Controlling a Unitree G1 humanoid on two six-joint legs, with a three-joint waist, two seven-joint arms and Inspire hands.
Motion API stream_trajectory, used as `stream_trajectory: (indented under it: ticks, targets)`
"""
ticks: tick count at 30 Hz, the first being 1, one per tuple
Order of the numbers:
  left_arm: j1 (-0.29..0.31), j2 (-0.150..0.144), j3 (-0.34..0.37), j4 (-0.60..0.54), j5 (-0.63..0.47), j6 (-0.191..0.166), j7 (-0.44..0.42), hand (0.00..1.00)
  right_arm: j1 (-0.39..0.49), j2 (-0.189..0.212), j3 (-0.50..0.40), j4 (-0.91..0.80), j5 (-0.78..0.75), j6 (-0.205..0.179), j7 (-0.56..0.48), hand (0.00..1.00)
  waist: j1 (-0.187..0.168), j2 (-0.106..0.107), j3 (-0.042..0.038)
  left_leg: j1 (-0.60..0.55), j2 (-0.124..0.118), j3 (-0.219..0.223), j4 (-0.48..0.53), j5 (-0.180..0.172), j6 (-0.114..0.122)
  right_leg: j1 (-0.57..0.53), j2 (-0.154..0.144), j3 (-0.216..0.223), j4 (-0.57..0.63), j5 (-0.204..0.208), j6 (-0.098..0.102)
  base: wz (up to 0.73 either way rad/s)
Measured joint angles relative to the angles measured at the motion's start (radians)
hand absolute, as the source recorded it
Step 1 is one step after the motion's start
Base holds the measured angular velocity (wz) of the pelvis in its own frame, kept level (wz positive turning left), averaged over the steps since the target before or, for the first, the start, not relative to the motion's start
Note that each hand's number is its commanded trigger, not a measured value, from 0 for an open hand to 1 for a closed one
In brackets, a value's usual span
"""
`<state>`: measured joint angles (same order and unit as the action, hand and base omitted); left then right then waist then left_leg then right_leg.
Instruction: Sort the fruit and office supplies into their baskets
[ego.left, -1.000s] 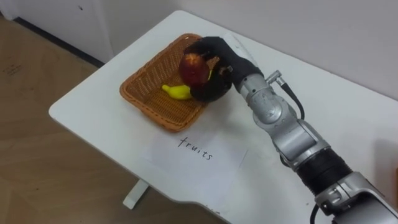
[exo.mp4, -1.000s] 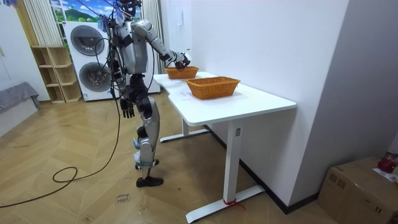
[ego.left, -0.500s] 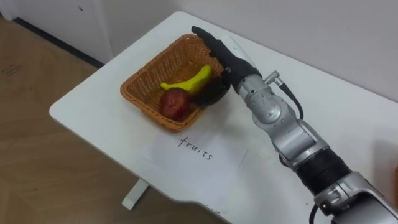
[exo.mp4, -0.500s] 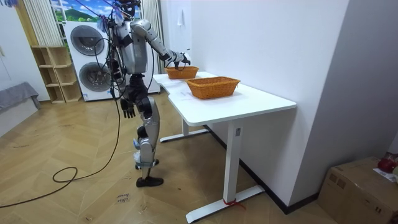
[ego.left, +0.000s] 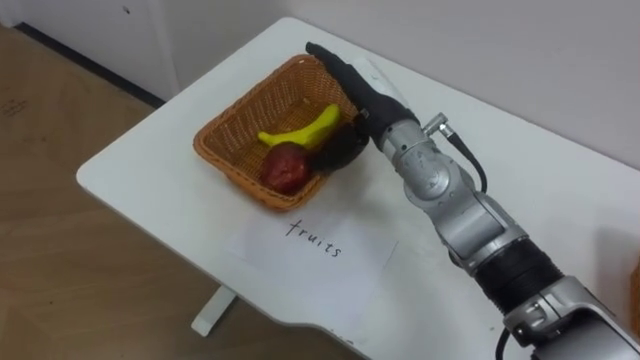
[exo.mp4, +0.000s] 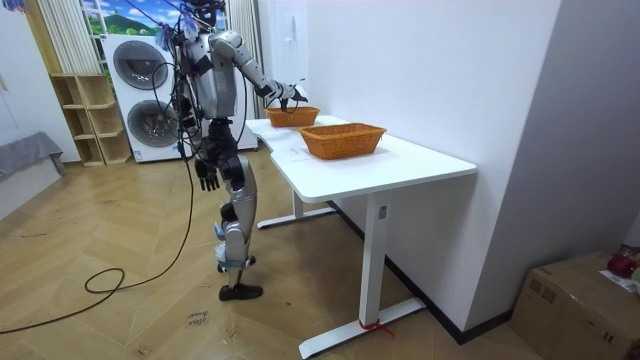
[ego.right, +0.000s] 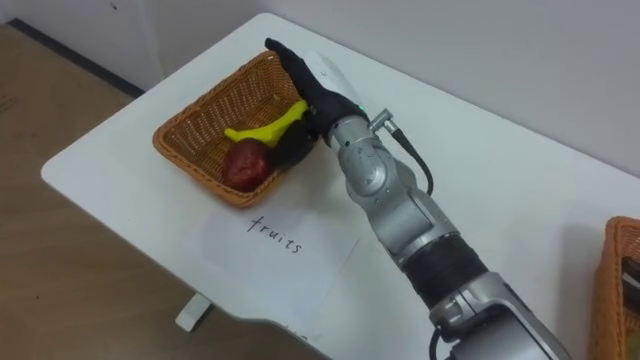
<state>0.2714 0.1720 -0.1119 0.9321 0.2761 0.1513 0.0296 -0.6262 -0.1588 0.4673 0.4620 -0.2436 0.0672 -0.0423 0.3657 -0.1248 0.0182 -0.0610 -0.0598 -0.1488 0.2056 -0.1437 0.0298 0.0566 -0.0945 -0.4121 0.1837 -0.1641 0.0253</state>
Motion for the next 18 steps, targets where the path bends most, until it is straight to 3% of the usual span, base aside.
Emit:
stream_trajectory:
  ticks: [8, 10, 14, 18]
  targets:
    - [-0.014, -0.002, 0.008, 0.024, -0.003, -0.007, 0.015, 0.00, 0.000, -0.001, -0.023, -0.006, -0.004, -0.002, -0.007, 0.00, -0.008, 0.003, 0.0027, 0.005, 0.000, 0.006, 0.008, 0.000, 0.000, 0.003, -0.002, 0.000, 0.000, 0.000, 0.000, 0.00]
    - [-0.018, -0.003, 0.014, 0.047, -0.009, -0.007, 0.025, 0.00, 0.000, -0.001, -0.056, -0.023, -0.005, -0.002, -0.033, 0.00, -0.017, 0.013, 0.0094, 0.006, -0.001, 0.007, 0.009, -0.001, 0.002, 0.010, -0.003, 0.002, 0.000, 0.000, 0.000, 0.00]
    - [-0.021, -0.002, 0.032, 0.053, -0.009, -0.007, 0.026, 0.00, 0.001, -0.019, -0.092, -0.084, 0.003, -0.011, -0.070, 0.00, -0.034, 0.013, 0.0084, 0.023, 0.009, 0.030, -0.001, -0.002, 0.004, 0.011, -0.004, 0.015, 0.002, 0.000, 0.001, -0.13]
    - [-0.018, -0.003, 0.059, 0.047, -0.009, -0.009, 0.048, 0.00, 0.001, -0.038, -0.150, -0.135, 0.022, -0.037, -0.112, 0.00, -0.082, 0.016, 0.0060, 0.033, 0.012, 0.042, -0.001, -0.003, 0.004, 0.012, -0.001, 0.033, 0.002, 0.001, 0.000, -0.11]
